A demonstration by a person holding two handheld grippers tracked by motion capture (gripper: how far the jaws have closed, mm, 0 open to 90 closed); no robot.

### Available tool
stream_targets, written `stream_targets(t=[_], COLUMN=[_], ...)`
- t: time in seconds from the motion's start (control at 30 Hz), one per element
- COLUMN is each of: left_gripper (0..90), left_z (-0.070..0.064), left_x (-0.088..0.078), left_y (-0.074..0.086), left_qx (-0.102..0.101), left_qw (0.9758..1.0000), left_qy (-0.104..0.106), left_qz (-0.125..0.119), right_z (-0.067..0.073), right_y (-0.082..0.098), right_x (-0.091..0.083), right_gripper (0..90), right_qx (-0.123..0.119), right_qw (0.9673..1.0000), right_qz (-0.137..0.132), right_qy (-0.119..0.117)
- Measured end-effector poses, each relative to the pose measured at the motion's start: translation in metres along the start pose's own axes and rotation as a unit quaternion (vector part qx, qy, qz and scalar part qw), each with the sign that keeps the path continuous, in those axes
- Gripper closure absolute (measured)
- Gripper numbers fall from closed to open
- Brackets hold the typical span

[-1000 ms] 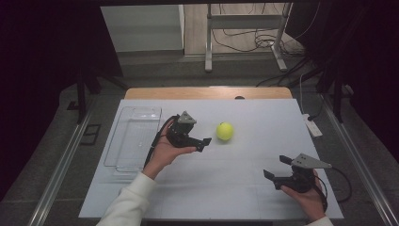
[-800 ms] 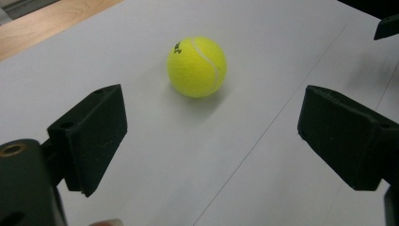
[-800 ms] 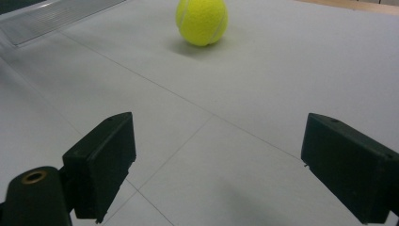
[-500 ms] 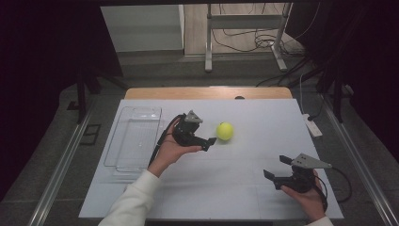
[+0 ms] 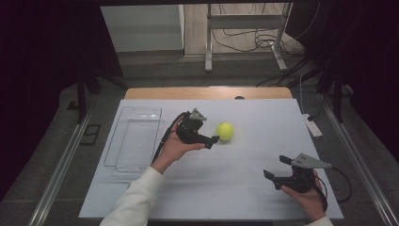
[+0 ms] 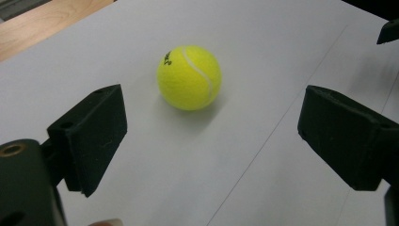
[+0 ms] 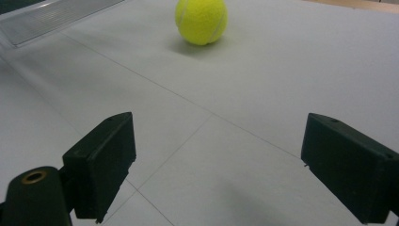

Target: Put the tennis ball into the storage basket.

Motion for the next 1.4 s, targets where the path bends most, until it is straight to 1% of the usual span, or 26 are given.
stream_targets(t=[0.3,0.67,1.07,1.4], left_gripper=[9.5,9.4,9.3,9.2], left_z=[0.001,0.003,0.007,0.01], left_x=[0.005,0.011,0.018,0.028], left_y=[-0.003,-0.008,-0.01,-0.013], left_qx=[-0.002,0.001,-0.005,-0.009], left_qw=[1.0,1.0,0.9999,0.9997], left_qy=[0.0,0.002,0.002,0.005], left_qz=[0.002,0.007,0.012,0.022], right_z=[0.0,0.0,0.0,0.0], right_y=[0.0,0.0,0.0,0.0], right_x=[0.0,0.0,0.0,0.0], right_gripper=[11.2,11.2,11.2,11.2], right_qx=[0.0,0.0,0.0,0.0], right_qw=[1.0,1.0,1.0,1.0], right_qz=[0.0,0.0,0.001,0.001], right_qy=[0.0,-0.001,0.0,-0.001])
Point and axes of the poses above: each handheld gripper's, and its own axes: x roughly forward along the jaws, y roughly out of its underside, z roughly to its left, the point moved 9 cm from there along x, roughly forward along the jaws, and after that the axes turned 7 degrees about x, right-handed, at the moved point
